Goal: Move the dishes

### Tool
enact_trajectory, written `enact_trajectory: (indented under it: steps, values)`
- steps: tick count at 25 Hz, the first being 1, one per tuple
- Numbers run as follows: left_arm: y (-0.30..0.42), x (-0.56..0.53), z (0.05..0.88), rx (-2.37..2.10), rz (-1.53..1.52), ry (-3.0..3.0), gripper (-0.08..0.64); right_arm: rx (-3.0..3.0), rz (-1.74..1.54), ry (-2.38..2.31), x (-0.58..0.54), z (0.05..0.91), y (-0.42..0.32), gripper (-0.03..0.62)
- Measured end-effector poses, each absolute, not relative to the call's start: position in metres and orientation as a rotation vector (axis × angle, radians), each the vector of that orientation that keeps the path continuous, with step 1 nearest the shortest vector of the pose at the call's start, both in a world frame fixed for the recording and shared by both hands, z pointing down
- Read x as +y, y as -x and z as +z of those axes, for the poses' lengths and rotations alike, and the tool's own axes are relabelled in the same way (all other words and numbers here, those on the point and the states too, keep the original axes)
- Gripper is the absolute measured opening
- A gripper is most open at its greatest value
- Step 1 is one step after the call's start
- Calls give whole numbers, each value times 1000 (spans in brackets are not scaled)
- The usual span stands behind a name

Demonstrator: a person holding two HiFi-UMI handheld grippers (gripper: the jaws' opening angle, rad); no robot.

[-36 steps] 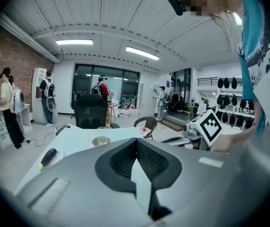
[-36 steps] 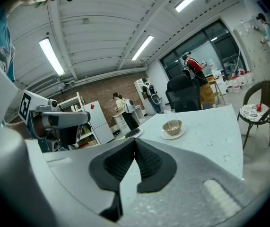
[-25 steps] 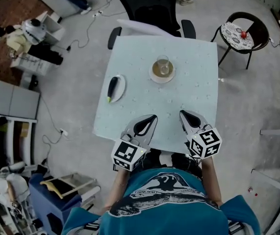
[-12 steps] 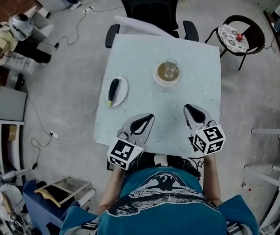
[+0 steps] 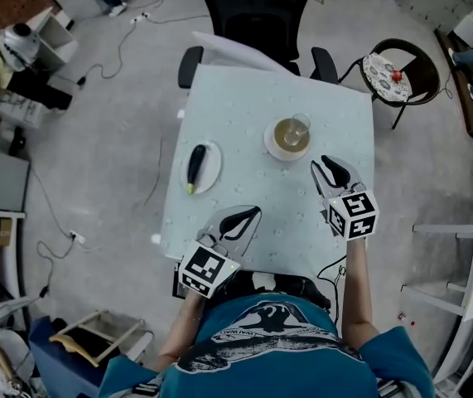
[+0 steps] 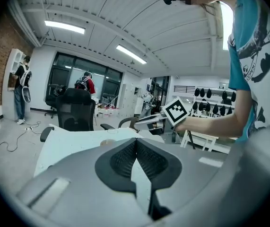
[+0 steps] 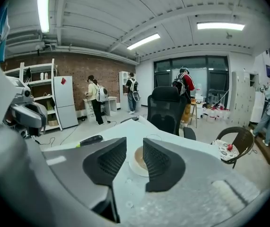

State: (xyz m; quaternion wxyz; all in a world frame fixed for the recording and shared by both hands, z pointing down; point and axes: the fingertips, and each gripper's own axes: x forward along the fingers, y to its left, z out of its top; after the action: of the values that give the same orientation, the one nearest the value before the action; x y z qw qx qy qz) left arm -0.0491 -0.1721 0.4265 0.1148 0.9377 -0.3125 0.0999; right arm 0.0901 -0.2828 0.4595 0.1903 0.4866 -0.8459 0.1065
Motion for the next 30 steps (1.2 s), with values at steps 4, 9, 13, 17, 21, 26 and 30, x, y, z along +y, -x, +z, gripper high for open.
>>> enact_trajectory:
  steps: [4, 9, 13, 17, 21, 26, 30]
  values:
    - [60, -177, 428, -878, 292, -2762, 11, -2311, 260, -1349, -314, 475, -83, 172]
    - [80, -184, 430, -860, 299, -2765, 11, -2203, 312, -1400, -356, 503, -88, 259]
    - [99, -191, 433, -890, 300, -2749, 11, -2131, 383, -1390, -390, 529, -88, 318]
    - [120, -197, 437, -939, 290, -2723, 11, -2070, 463, -1399, -418, 555, -87, 337]
    - [138, -201, 441, -982, 289, -2697, 11, -2042, 542, -1410, -429, 576, -86, 311]
    - [147, -207, 448, -1022, 297, -2668, 11, -2061, 532, -1436, -429, 579, -89, 279]
    - [143, -210, 444, -1045, 277, -2667, 11, -2086, 531, -1443, -427, 579, -91, 279]
